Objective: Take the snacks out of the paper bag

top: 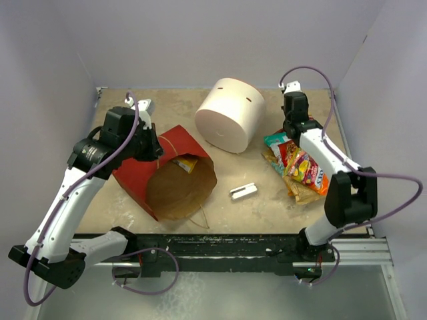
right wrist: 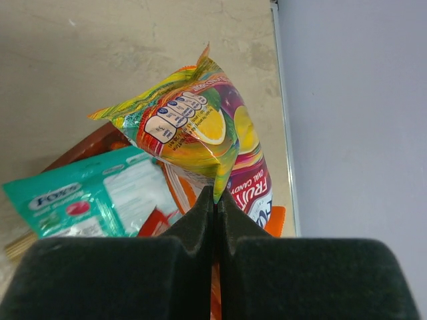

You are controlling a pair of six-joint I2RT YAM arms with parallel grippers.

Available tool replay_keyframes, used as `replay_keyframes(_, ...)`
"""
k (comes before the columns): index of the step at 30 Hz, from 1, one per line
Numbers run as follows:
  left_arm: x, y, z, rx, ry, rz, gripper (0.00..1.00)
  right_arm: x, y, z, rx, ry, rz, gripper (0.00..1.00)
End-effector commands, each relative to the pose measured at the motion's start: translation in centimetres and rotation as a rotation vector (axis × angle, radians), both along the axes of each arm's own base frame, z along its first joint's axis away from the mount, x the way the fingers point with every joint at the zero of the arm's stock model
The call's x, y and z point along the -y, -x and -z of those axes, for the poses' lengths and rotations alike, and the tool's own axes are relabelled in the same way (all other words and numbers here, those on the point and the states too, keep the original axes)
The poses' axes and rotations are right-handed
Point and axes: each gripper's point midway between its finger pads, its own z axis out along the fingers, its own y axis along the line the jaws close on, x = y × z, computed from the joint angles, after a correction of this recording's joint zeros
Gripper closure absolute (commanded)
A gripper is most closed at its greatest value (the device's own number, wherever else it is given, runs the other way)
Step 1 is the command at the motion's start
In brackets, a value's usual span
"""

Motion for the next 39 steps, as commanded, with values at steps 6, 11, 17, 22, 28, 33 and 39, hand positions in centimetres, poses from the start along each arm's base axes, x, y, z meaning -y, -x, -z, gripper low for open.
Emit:
replay_keyframes(6, 0.1, -0.1, -1.7, 0.062, 0.012, 0.017, 1.00, -1.3, -4.6, 1.5, -0.116, 0.024, -0.143, 1.00)
replay_keyframes(11, -0.1, 0.0, -1.7, 0.063, 0.012, 0.008, 1.00, -1.8, -4.1, 2.5, -0.157, -0.011, -0.156, 1.00)
replay_keyframes(17, -0.1, -0.1, -2.2, 0.069, 0.025, -0.002, 1.00, -1.6, -3.2, 3.3, -0.201, -0.013, -0.143, 0.75)
replay_keyframes(22, -0.7, 0.0, -2.5, 0.073, 0.026, -0.051, 1.00, -2.6, -2.5, -0.7, -0.103, -0.107, -0.160, 0.37)
replay_keyframes(28, -0.9, 0.0, -2.9, 0.082, 0.061, -0.096, 1.00, -4.9, 0.0, -6.0, 0.071, -0.280, -0.239, 0.29)
replay_keyframes(33, -0.9, -0.5, -2.7, 0.065, 0.053, -0.116, 1.00, -9.3, 3.4, -8.5, 0.184, -0.557, -0.363, 0.29)
replay_keyframes(39, -0.8, -0.7, -2.6, 0.050, 0.103, -0.179, 1.00, -13.5, 7.0, -7.0, 0.158, -0.727, -0.517, 0.30)
